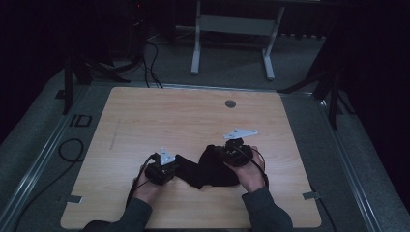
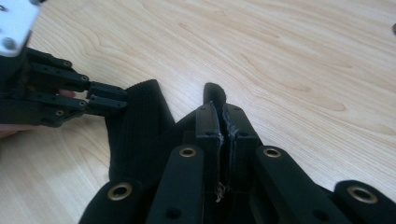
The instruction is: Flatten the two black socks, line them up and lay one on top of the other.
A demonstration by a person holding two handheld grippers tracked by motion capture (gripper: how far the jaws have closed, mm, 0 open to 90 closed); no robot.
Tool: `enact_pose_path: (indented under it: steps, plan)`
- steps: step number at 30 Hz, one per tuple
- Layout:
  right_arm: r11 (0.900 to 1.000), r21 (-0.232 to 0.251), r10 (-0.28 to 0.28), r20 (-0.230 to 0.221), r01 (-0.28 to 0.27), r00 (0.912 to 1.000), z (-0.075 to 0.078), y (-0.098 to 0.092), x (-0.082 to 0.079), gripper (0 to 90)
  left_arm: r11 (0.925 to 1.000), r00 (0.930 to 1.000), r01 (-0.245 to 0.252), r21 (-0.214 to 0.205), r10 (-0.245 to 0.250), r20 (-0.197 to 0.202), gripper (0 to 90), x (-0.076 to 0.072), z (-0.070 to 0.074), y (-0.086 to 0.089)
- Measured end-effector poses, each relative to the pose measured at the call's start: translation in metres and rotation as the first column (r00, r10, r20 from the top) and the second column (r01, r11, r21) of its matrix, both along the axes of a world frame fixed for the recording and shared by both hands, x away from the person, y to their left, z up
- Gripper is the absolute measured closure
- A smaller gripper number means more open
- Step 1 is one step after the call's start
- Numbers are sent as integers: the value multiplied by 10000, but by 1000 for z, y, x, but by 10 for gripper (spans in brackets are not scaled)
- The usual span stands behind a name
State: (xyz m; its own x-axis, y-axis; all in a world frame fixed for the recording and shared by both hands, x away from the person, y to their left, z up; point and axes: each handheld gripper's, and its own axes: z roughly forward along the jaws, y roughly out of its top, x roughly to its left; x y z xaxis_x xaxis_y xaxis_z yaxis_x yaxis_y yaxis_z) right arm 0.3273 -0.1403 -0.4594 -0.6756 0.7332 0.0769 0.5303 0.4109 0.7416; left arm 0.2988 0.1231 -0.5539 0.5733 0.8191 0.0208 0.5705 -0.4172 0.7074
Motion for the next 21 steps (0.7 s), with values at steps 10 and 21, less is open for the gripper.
enact_pose_path:
  steps: [10,21]
  plan:
    - [9986,433,-296,201,288,9994,7,-22,-19,857,10000,10000,-2,10,2,1,794,0,0,0]
    - [9921,969,-821,213,797,9964,9,-46,-36,857,10000,10000,6,38,-6,8,793,0,0,-1]
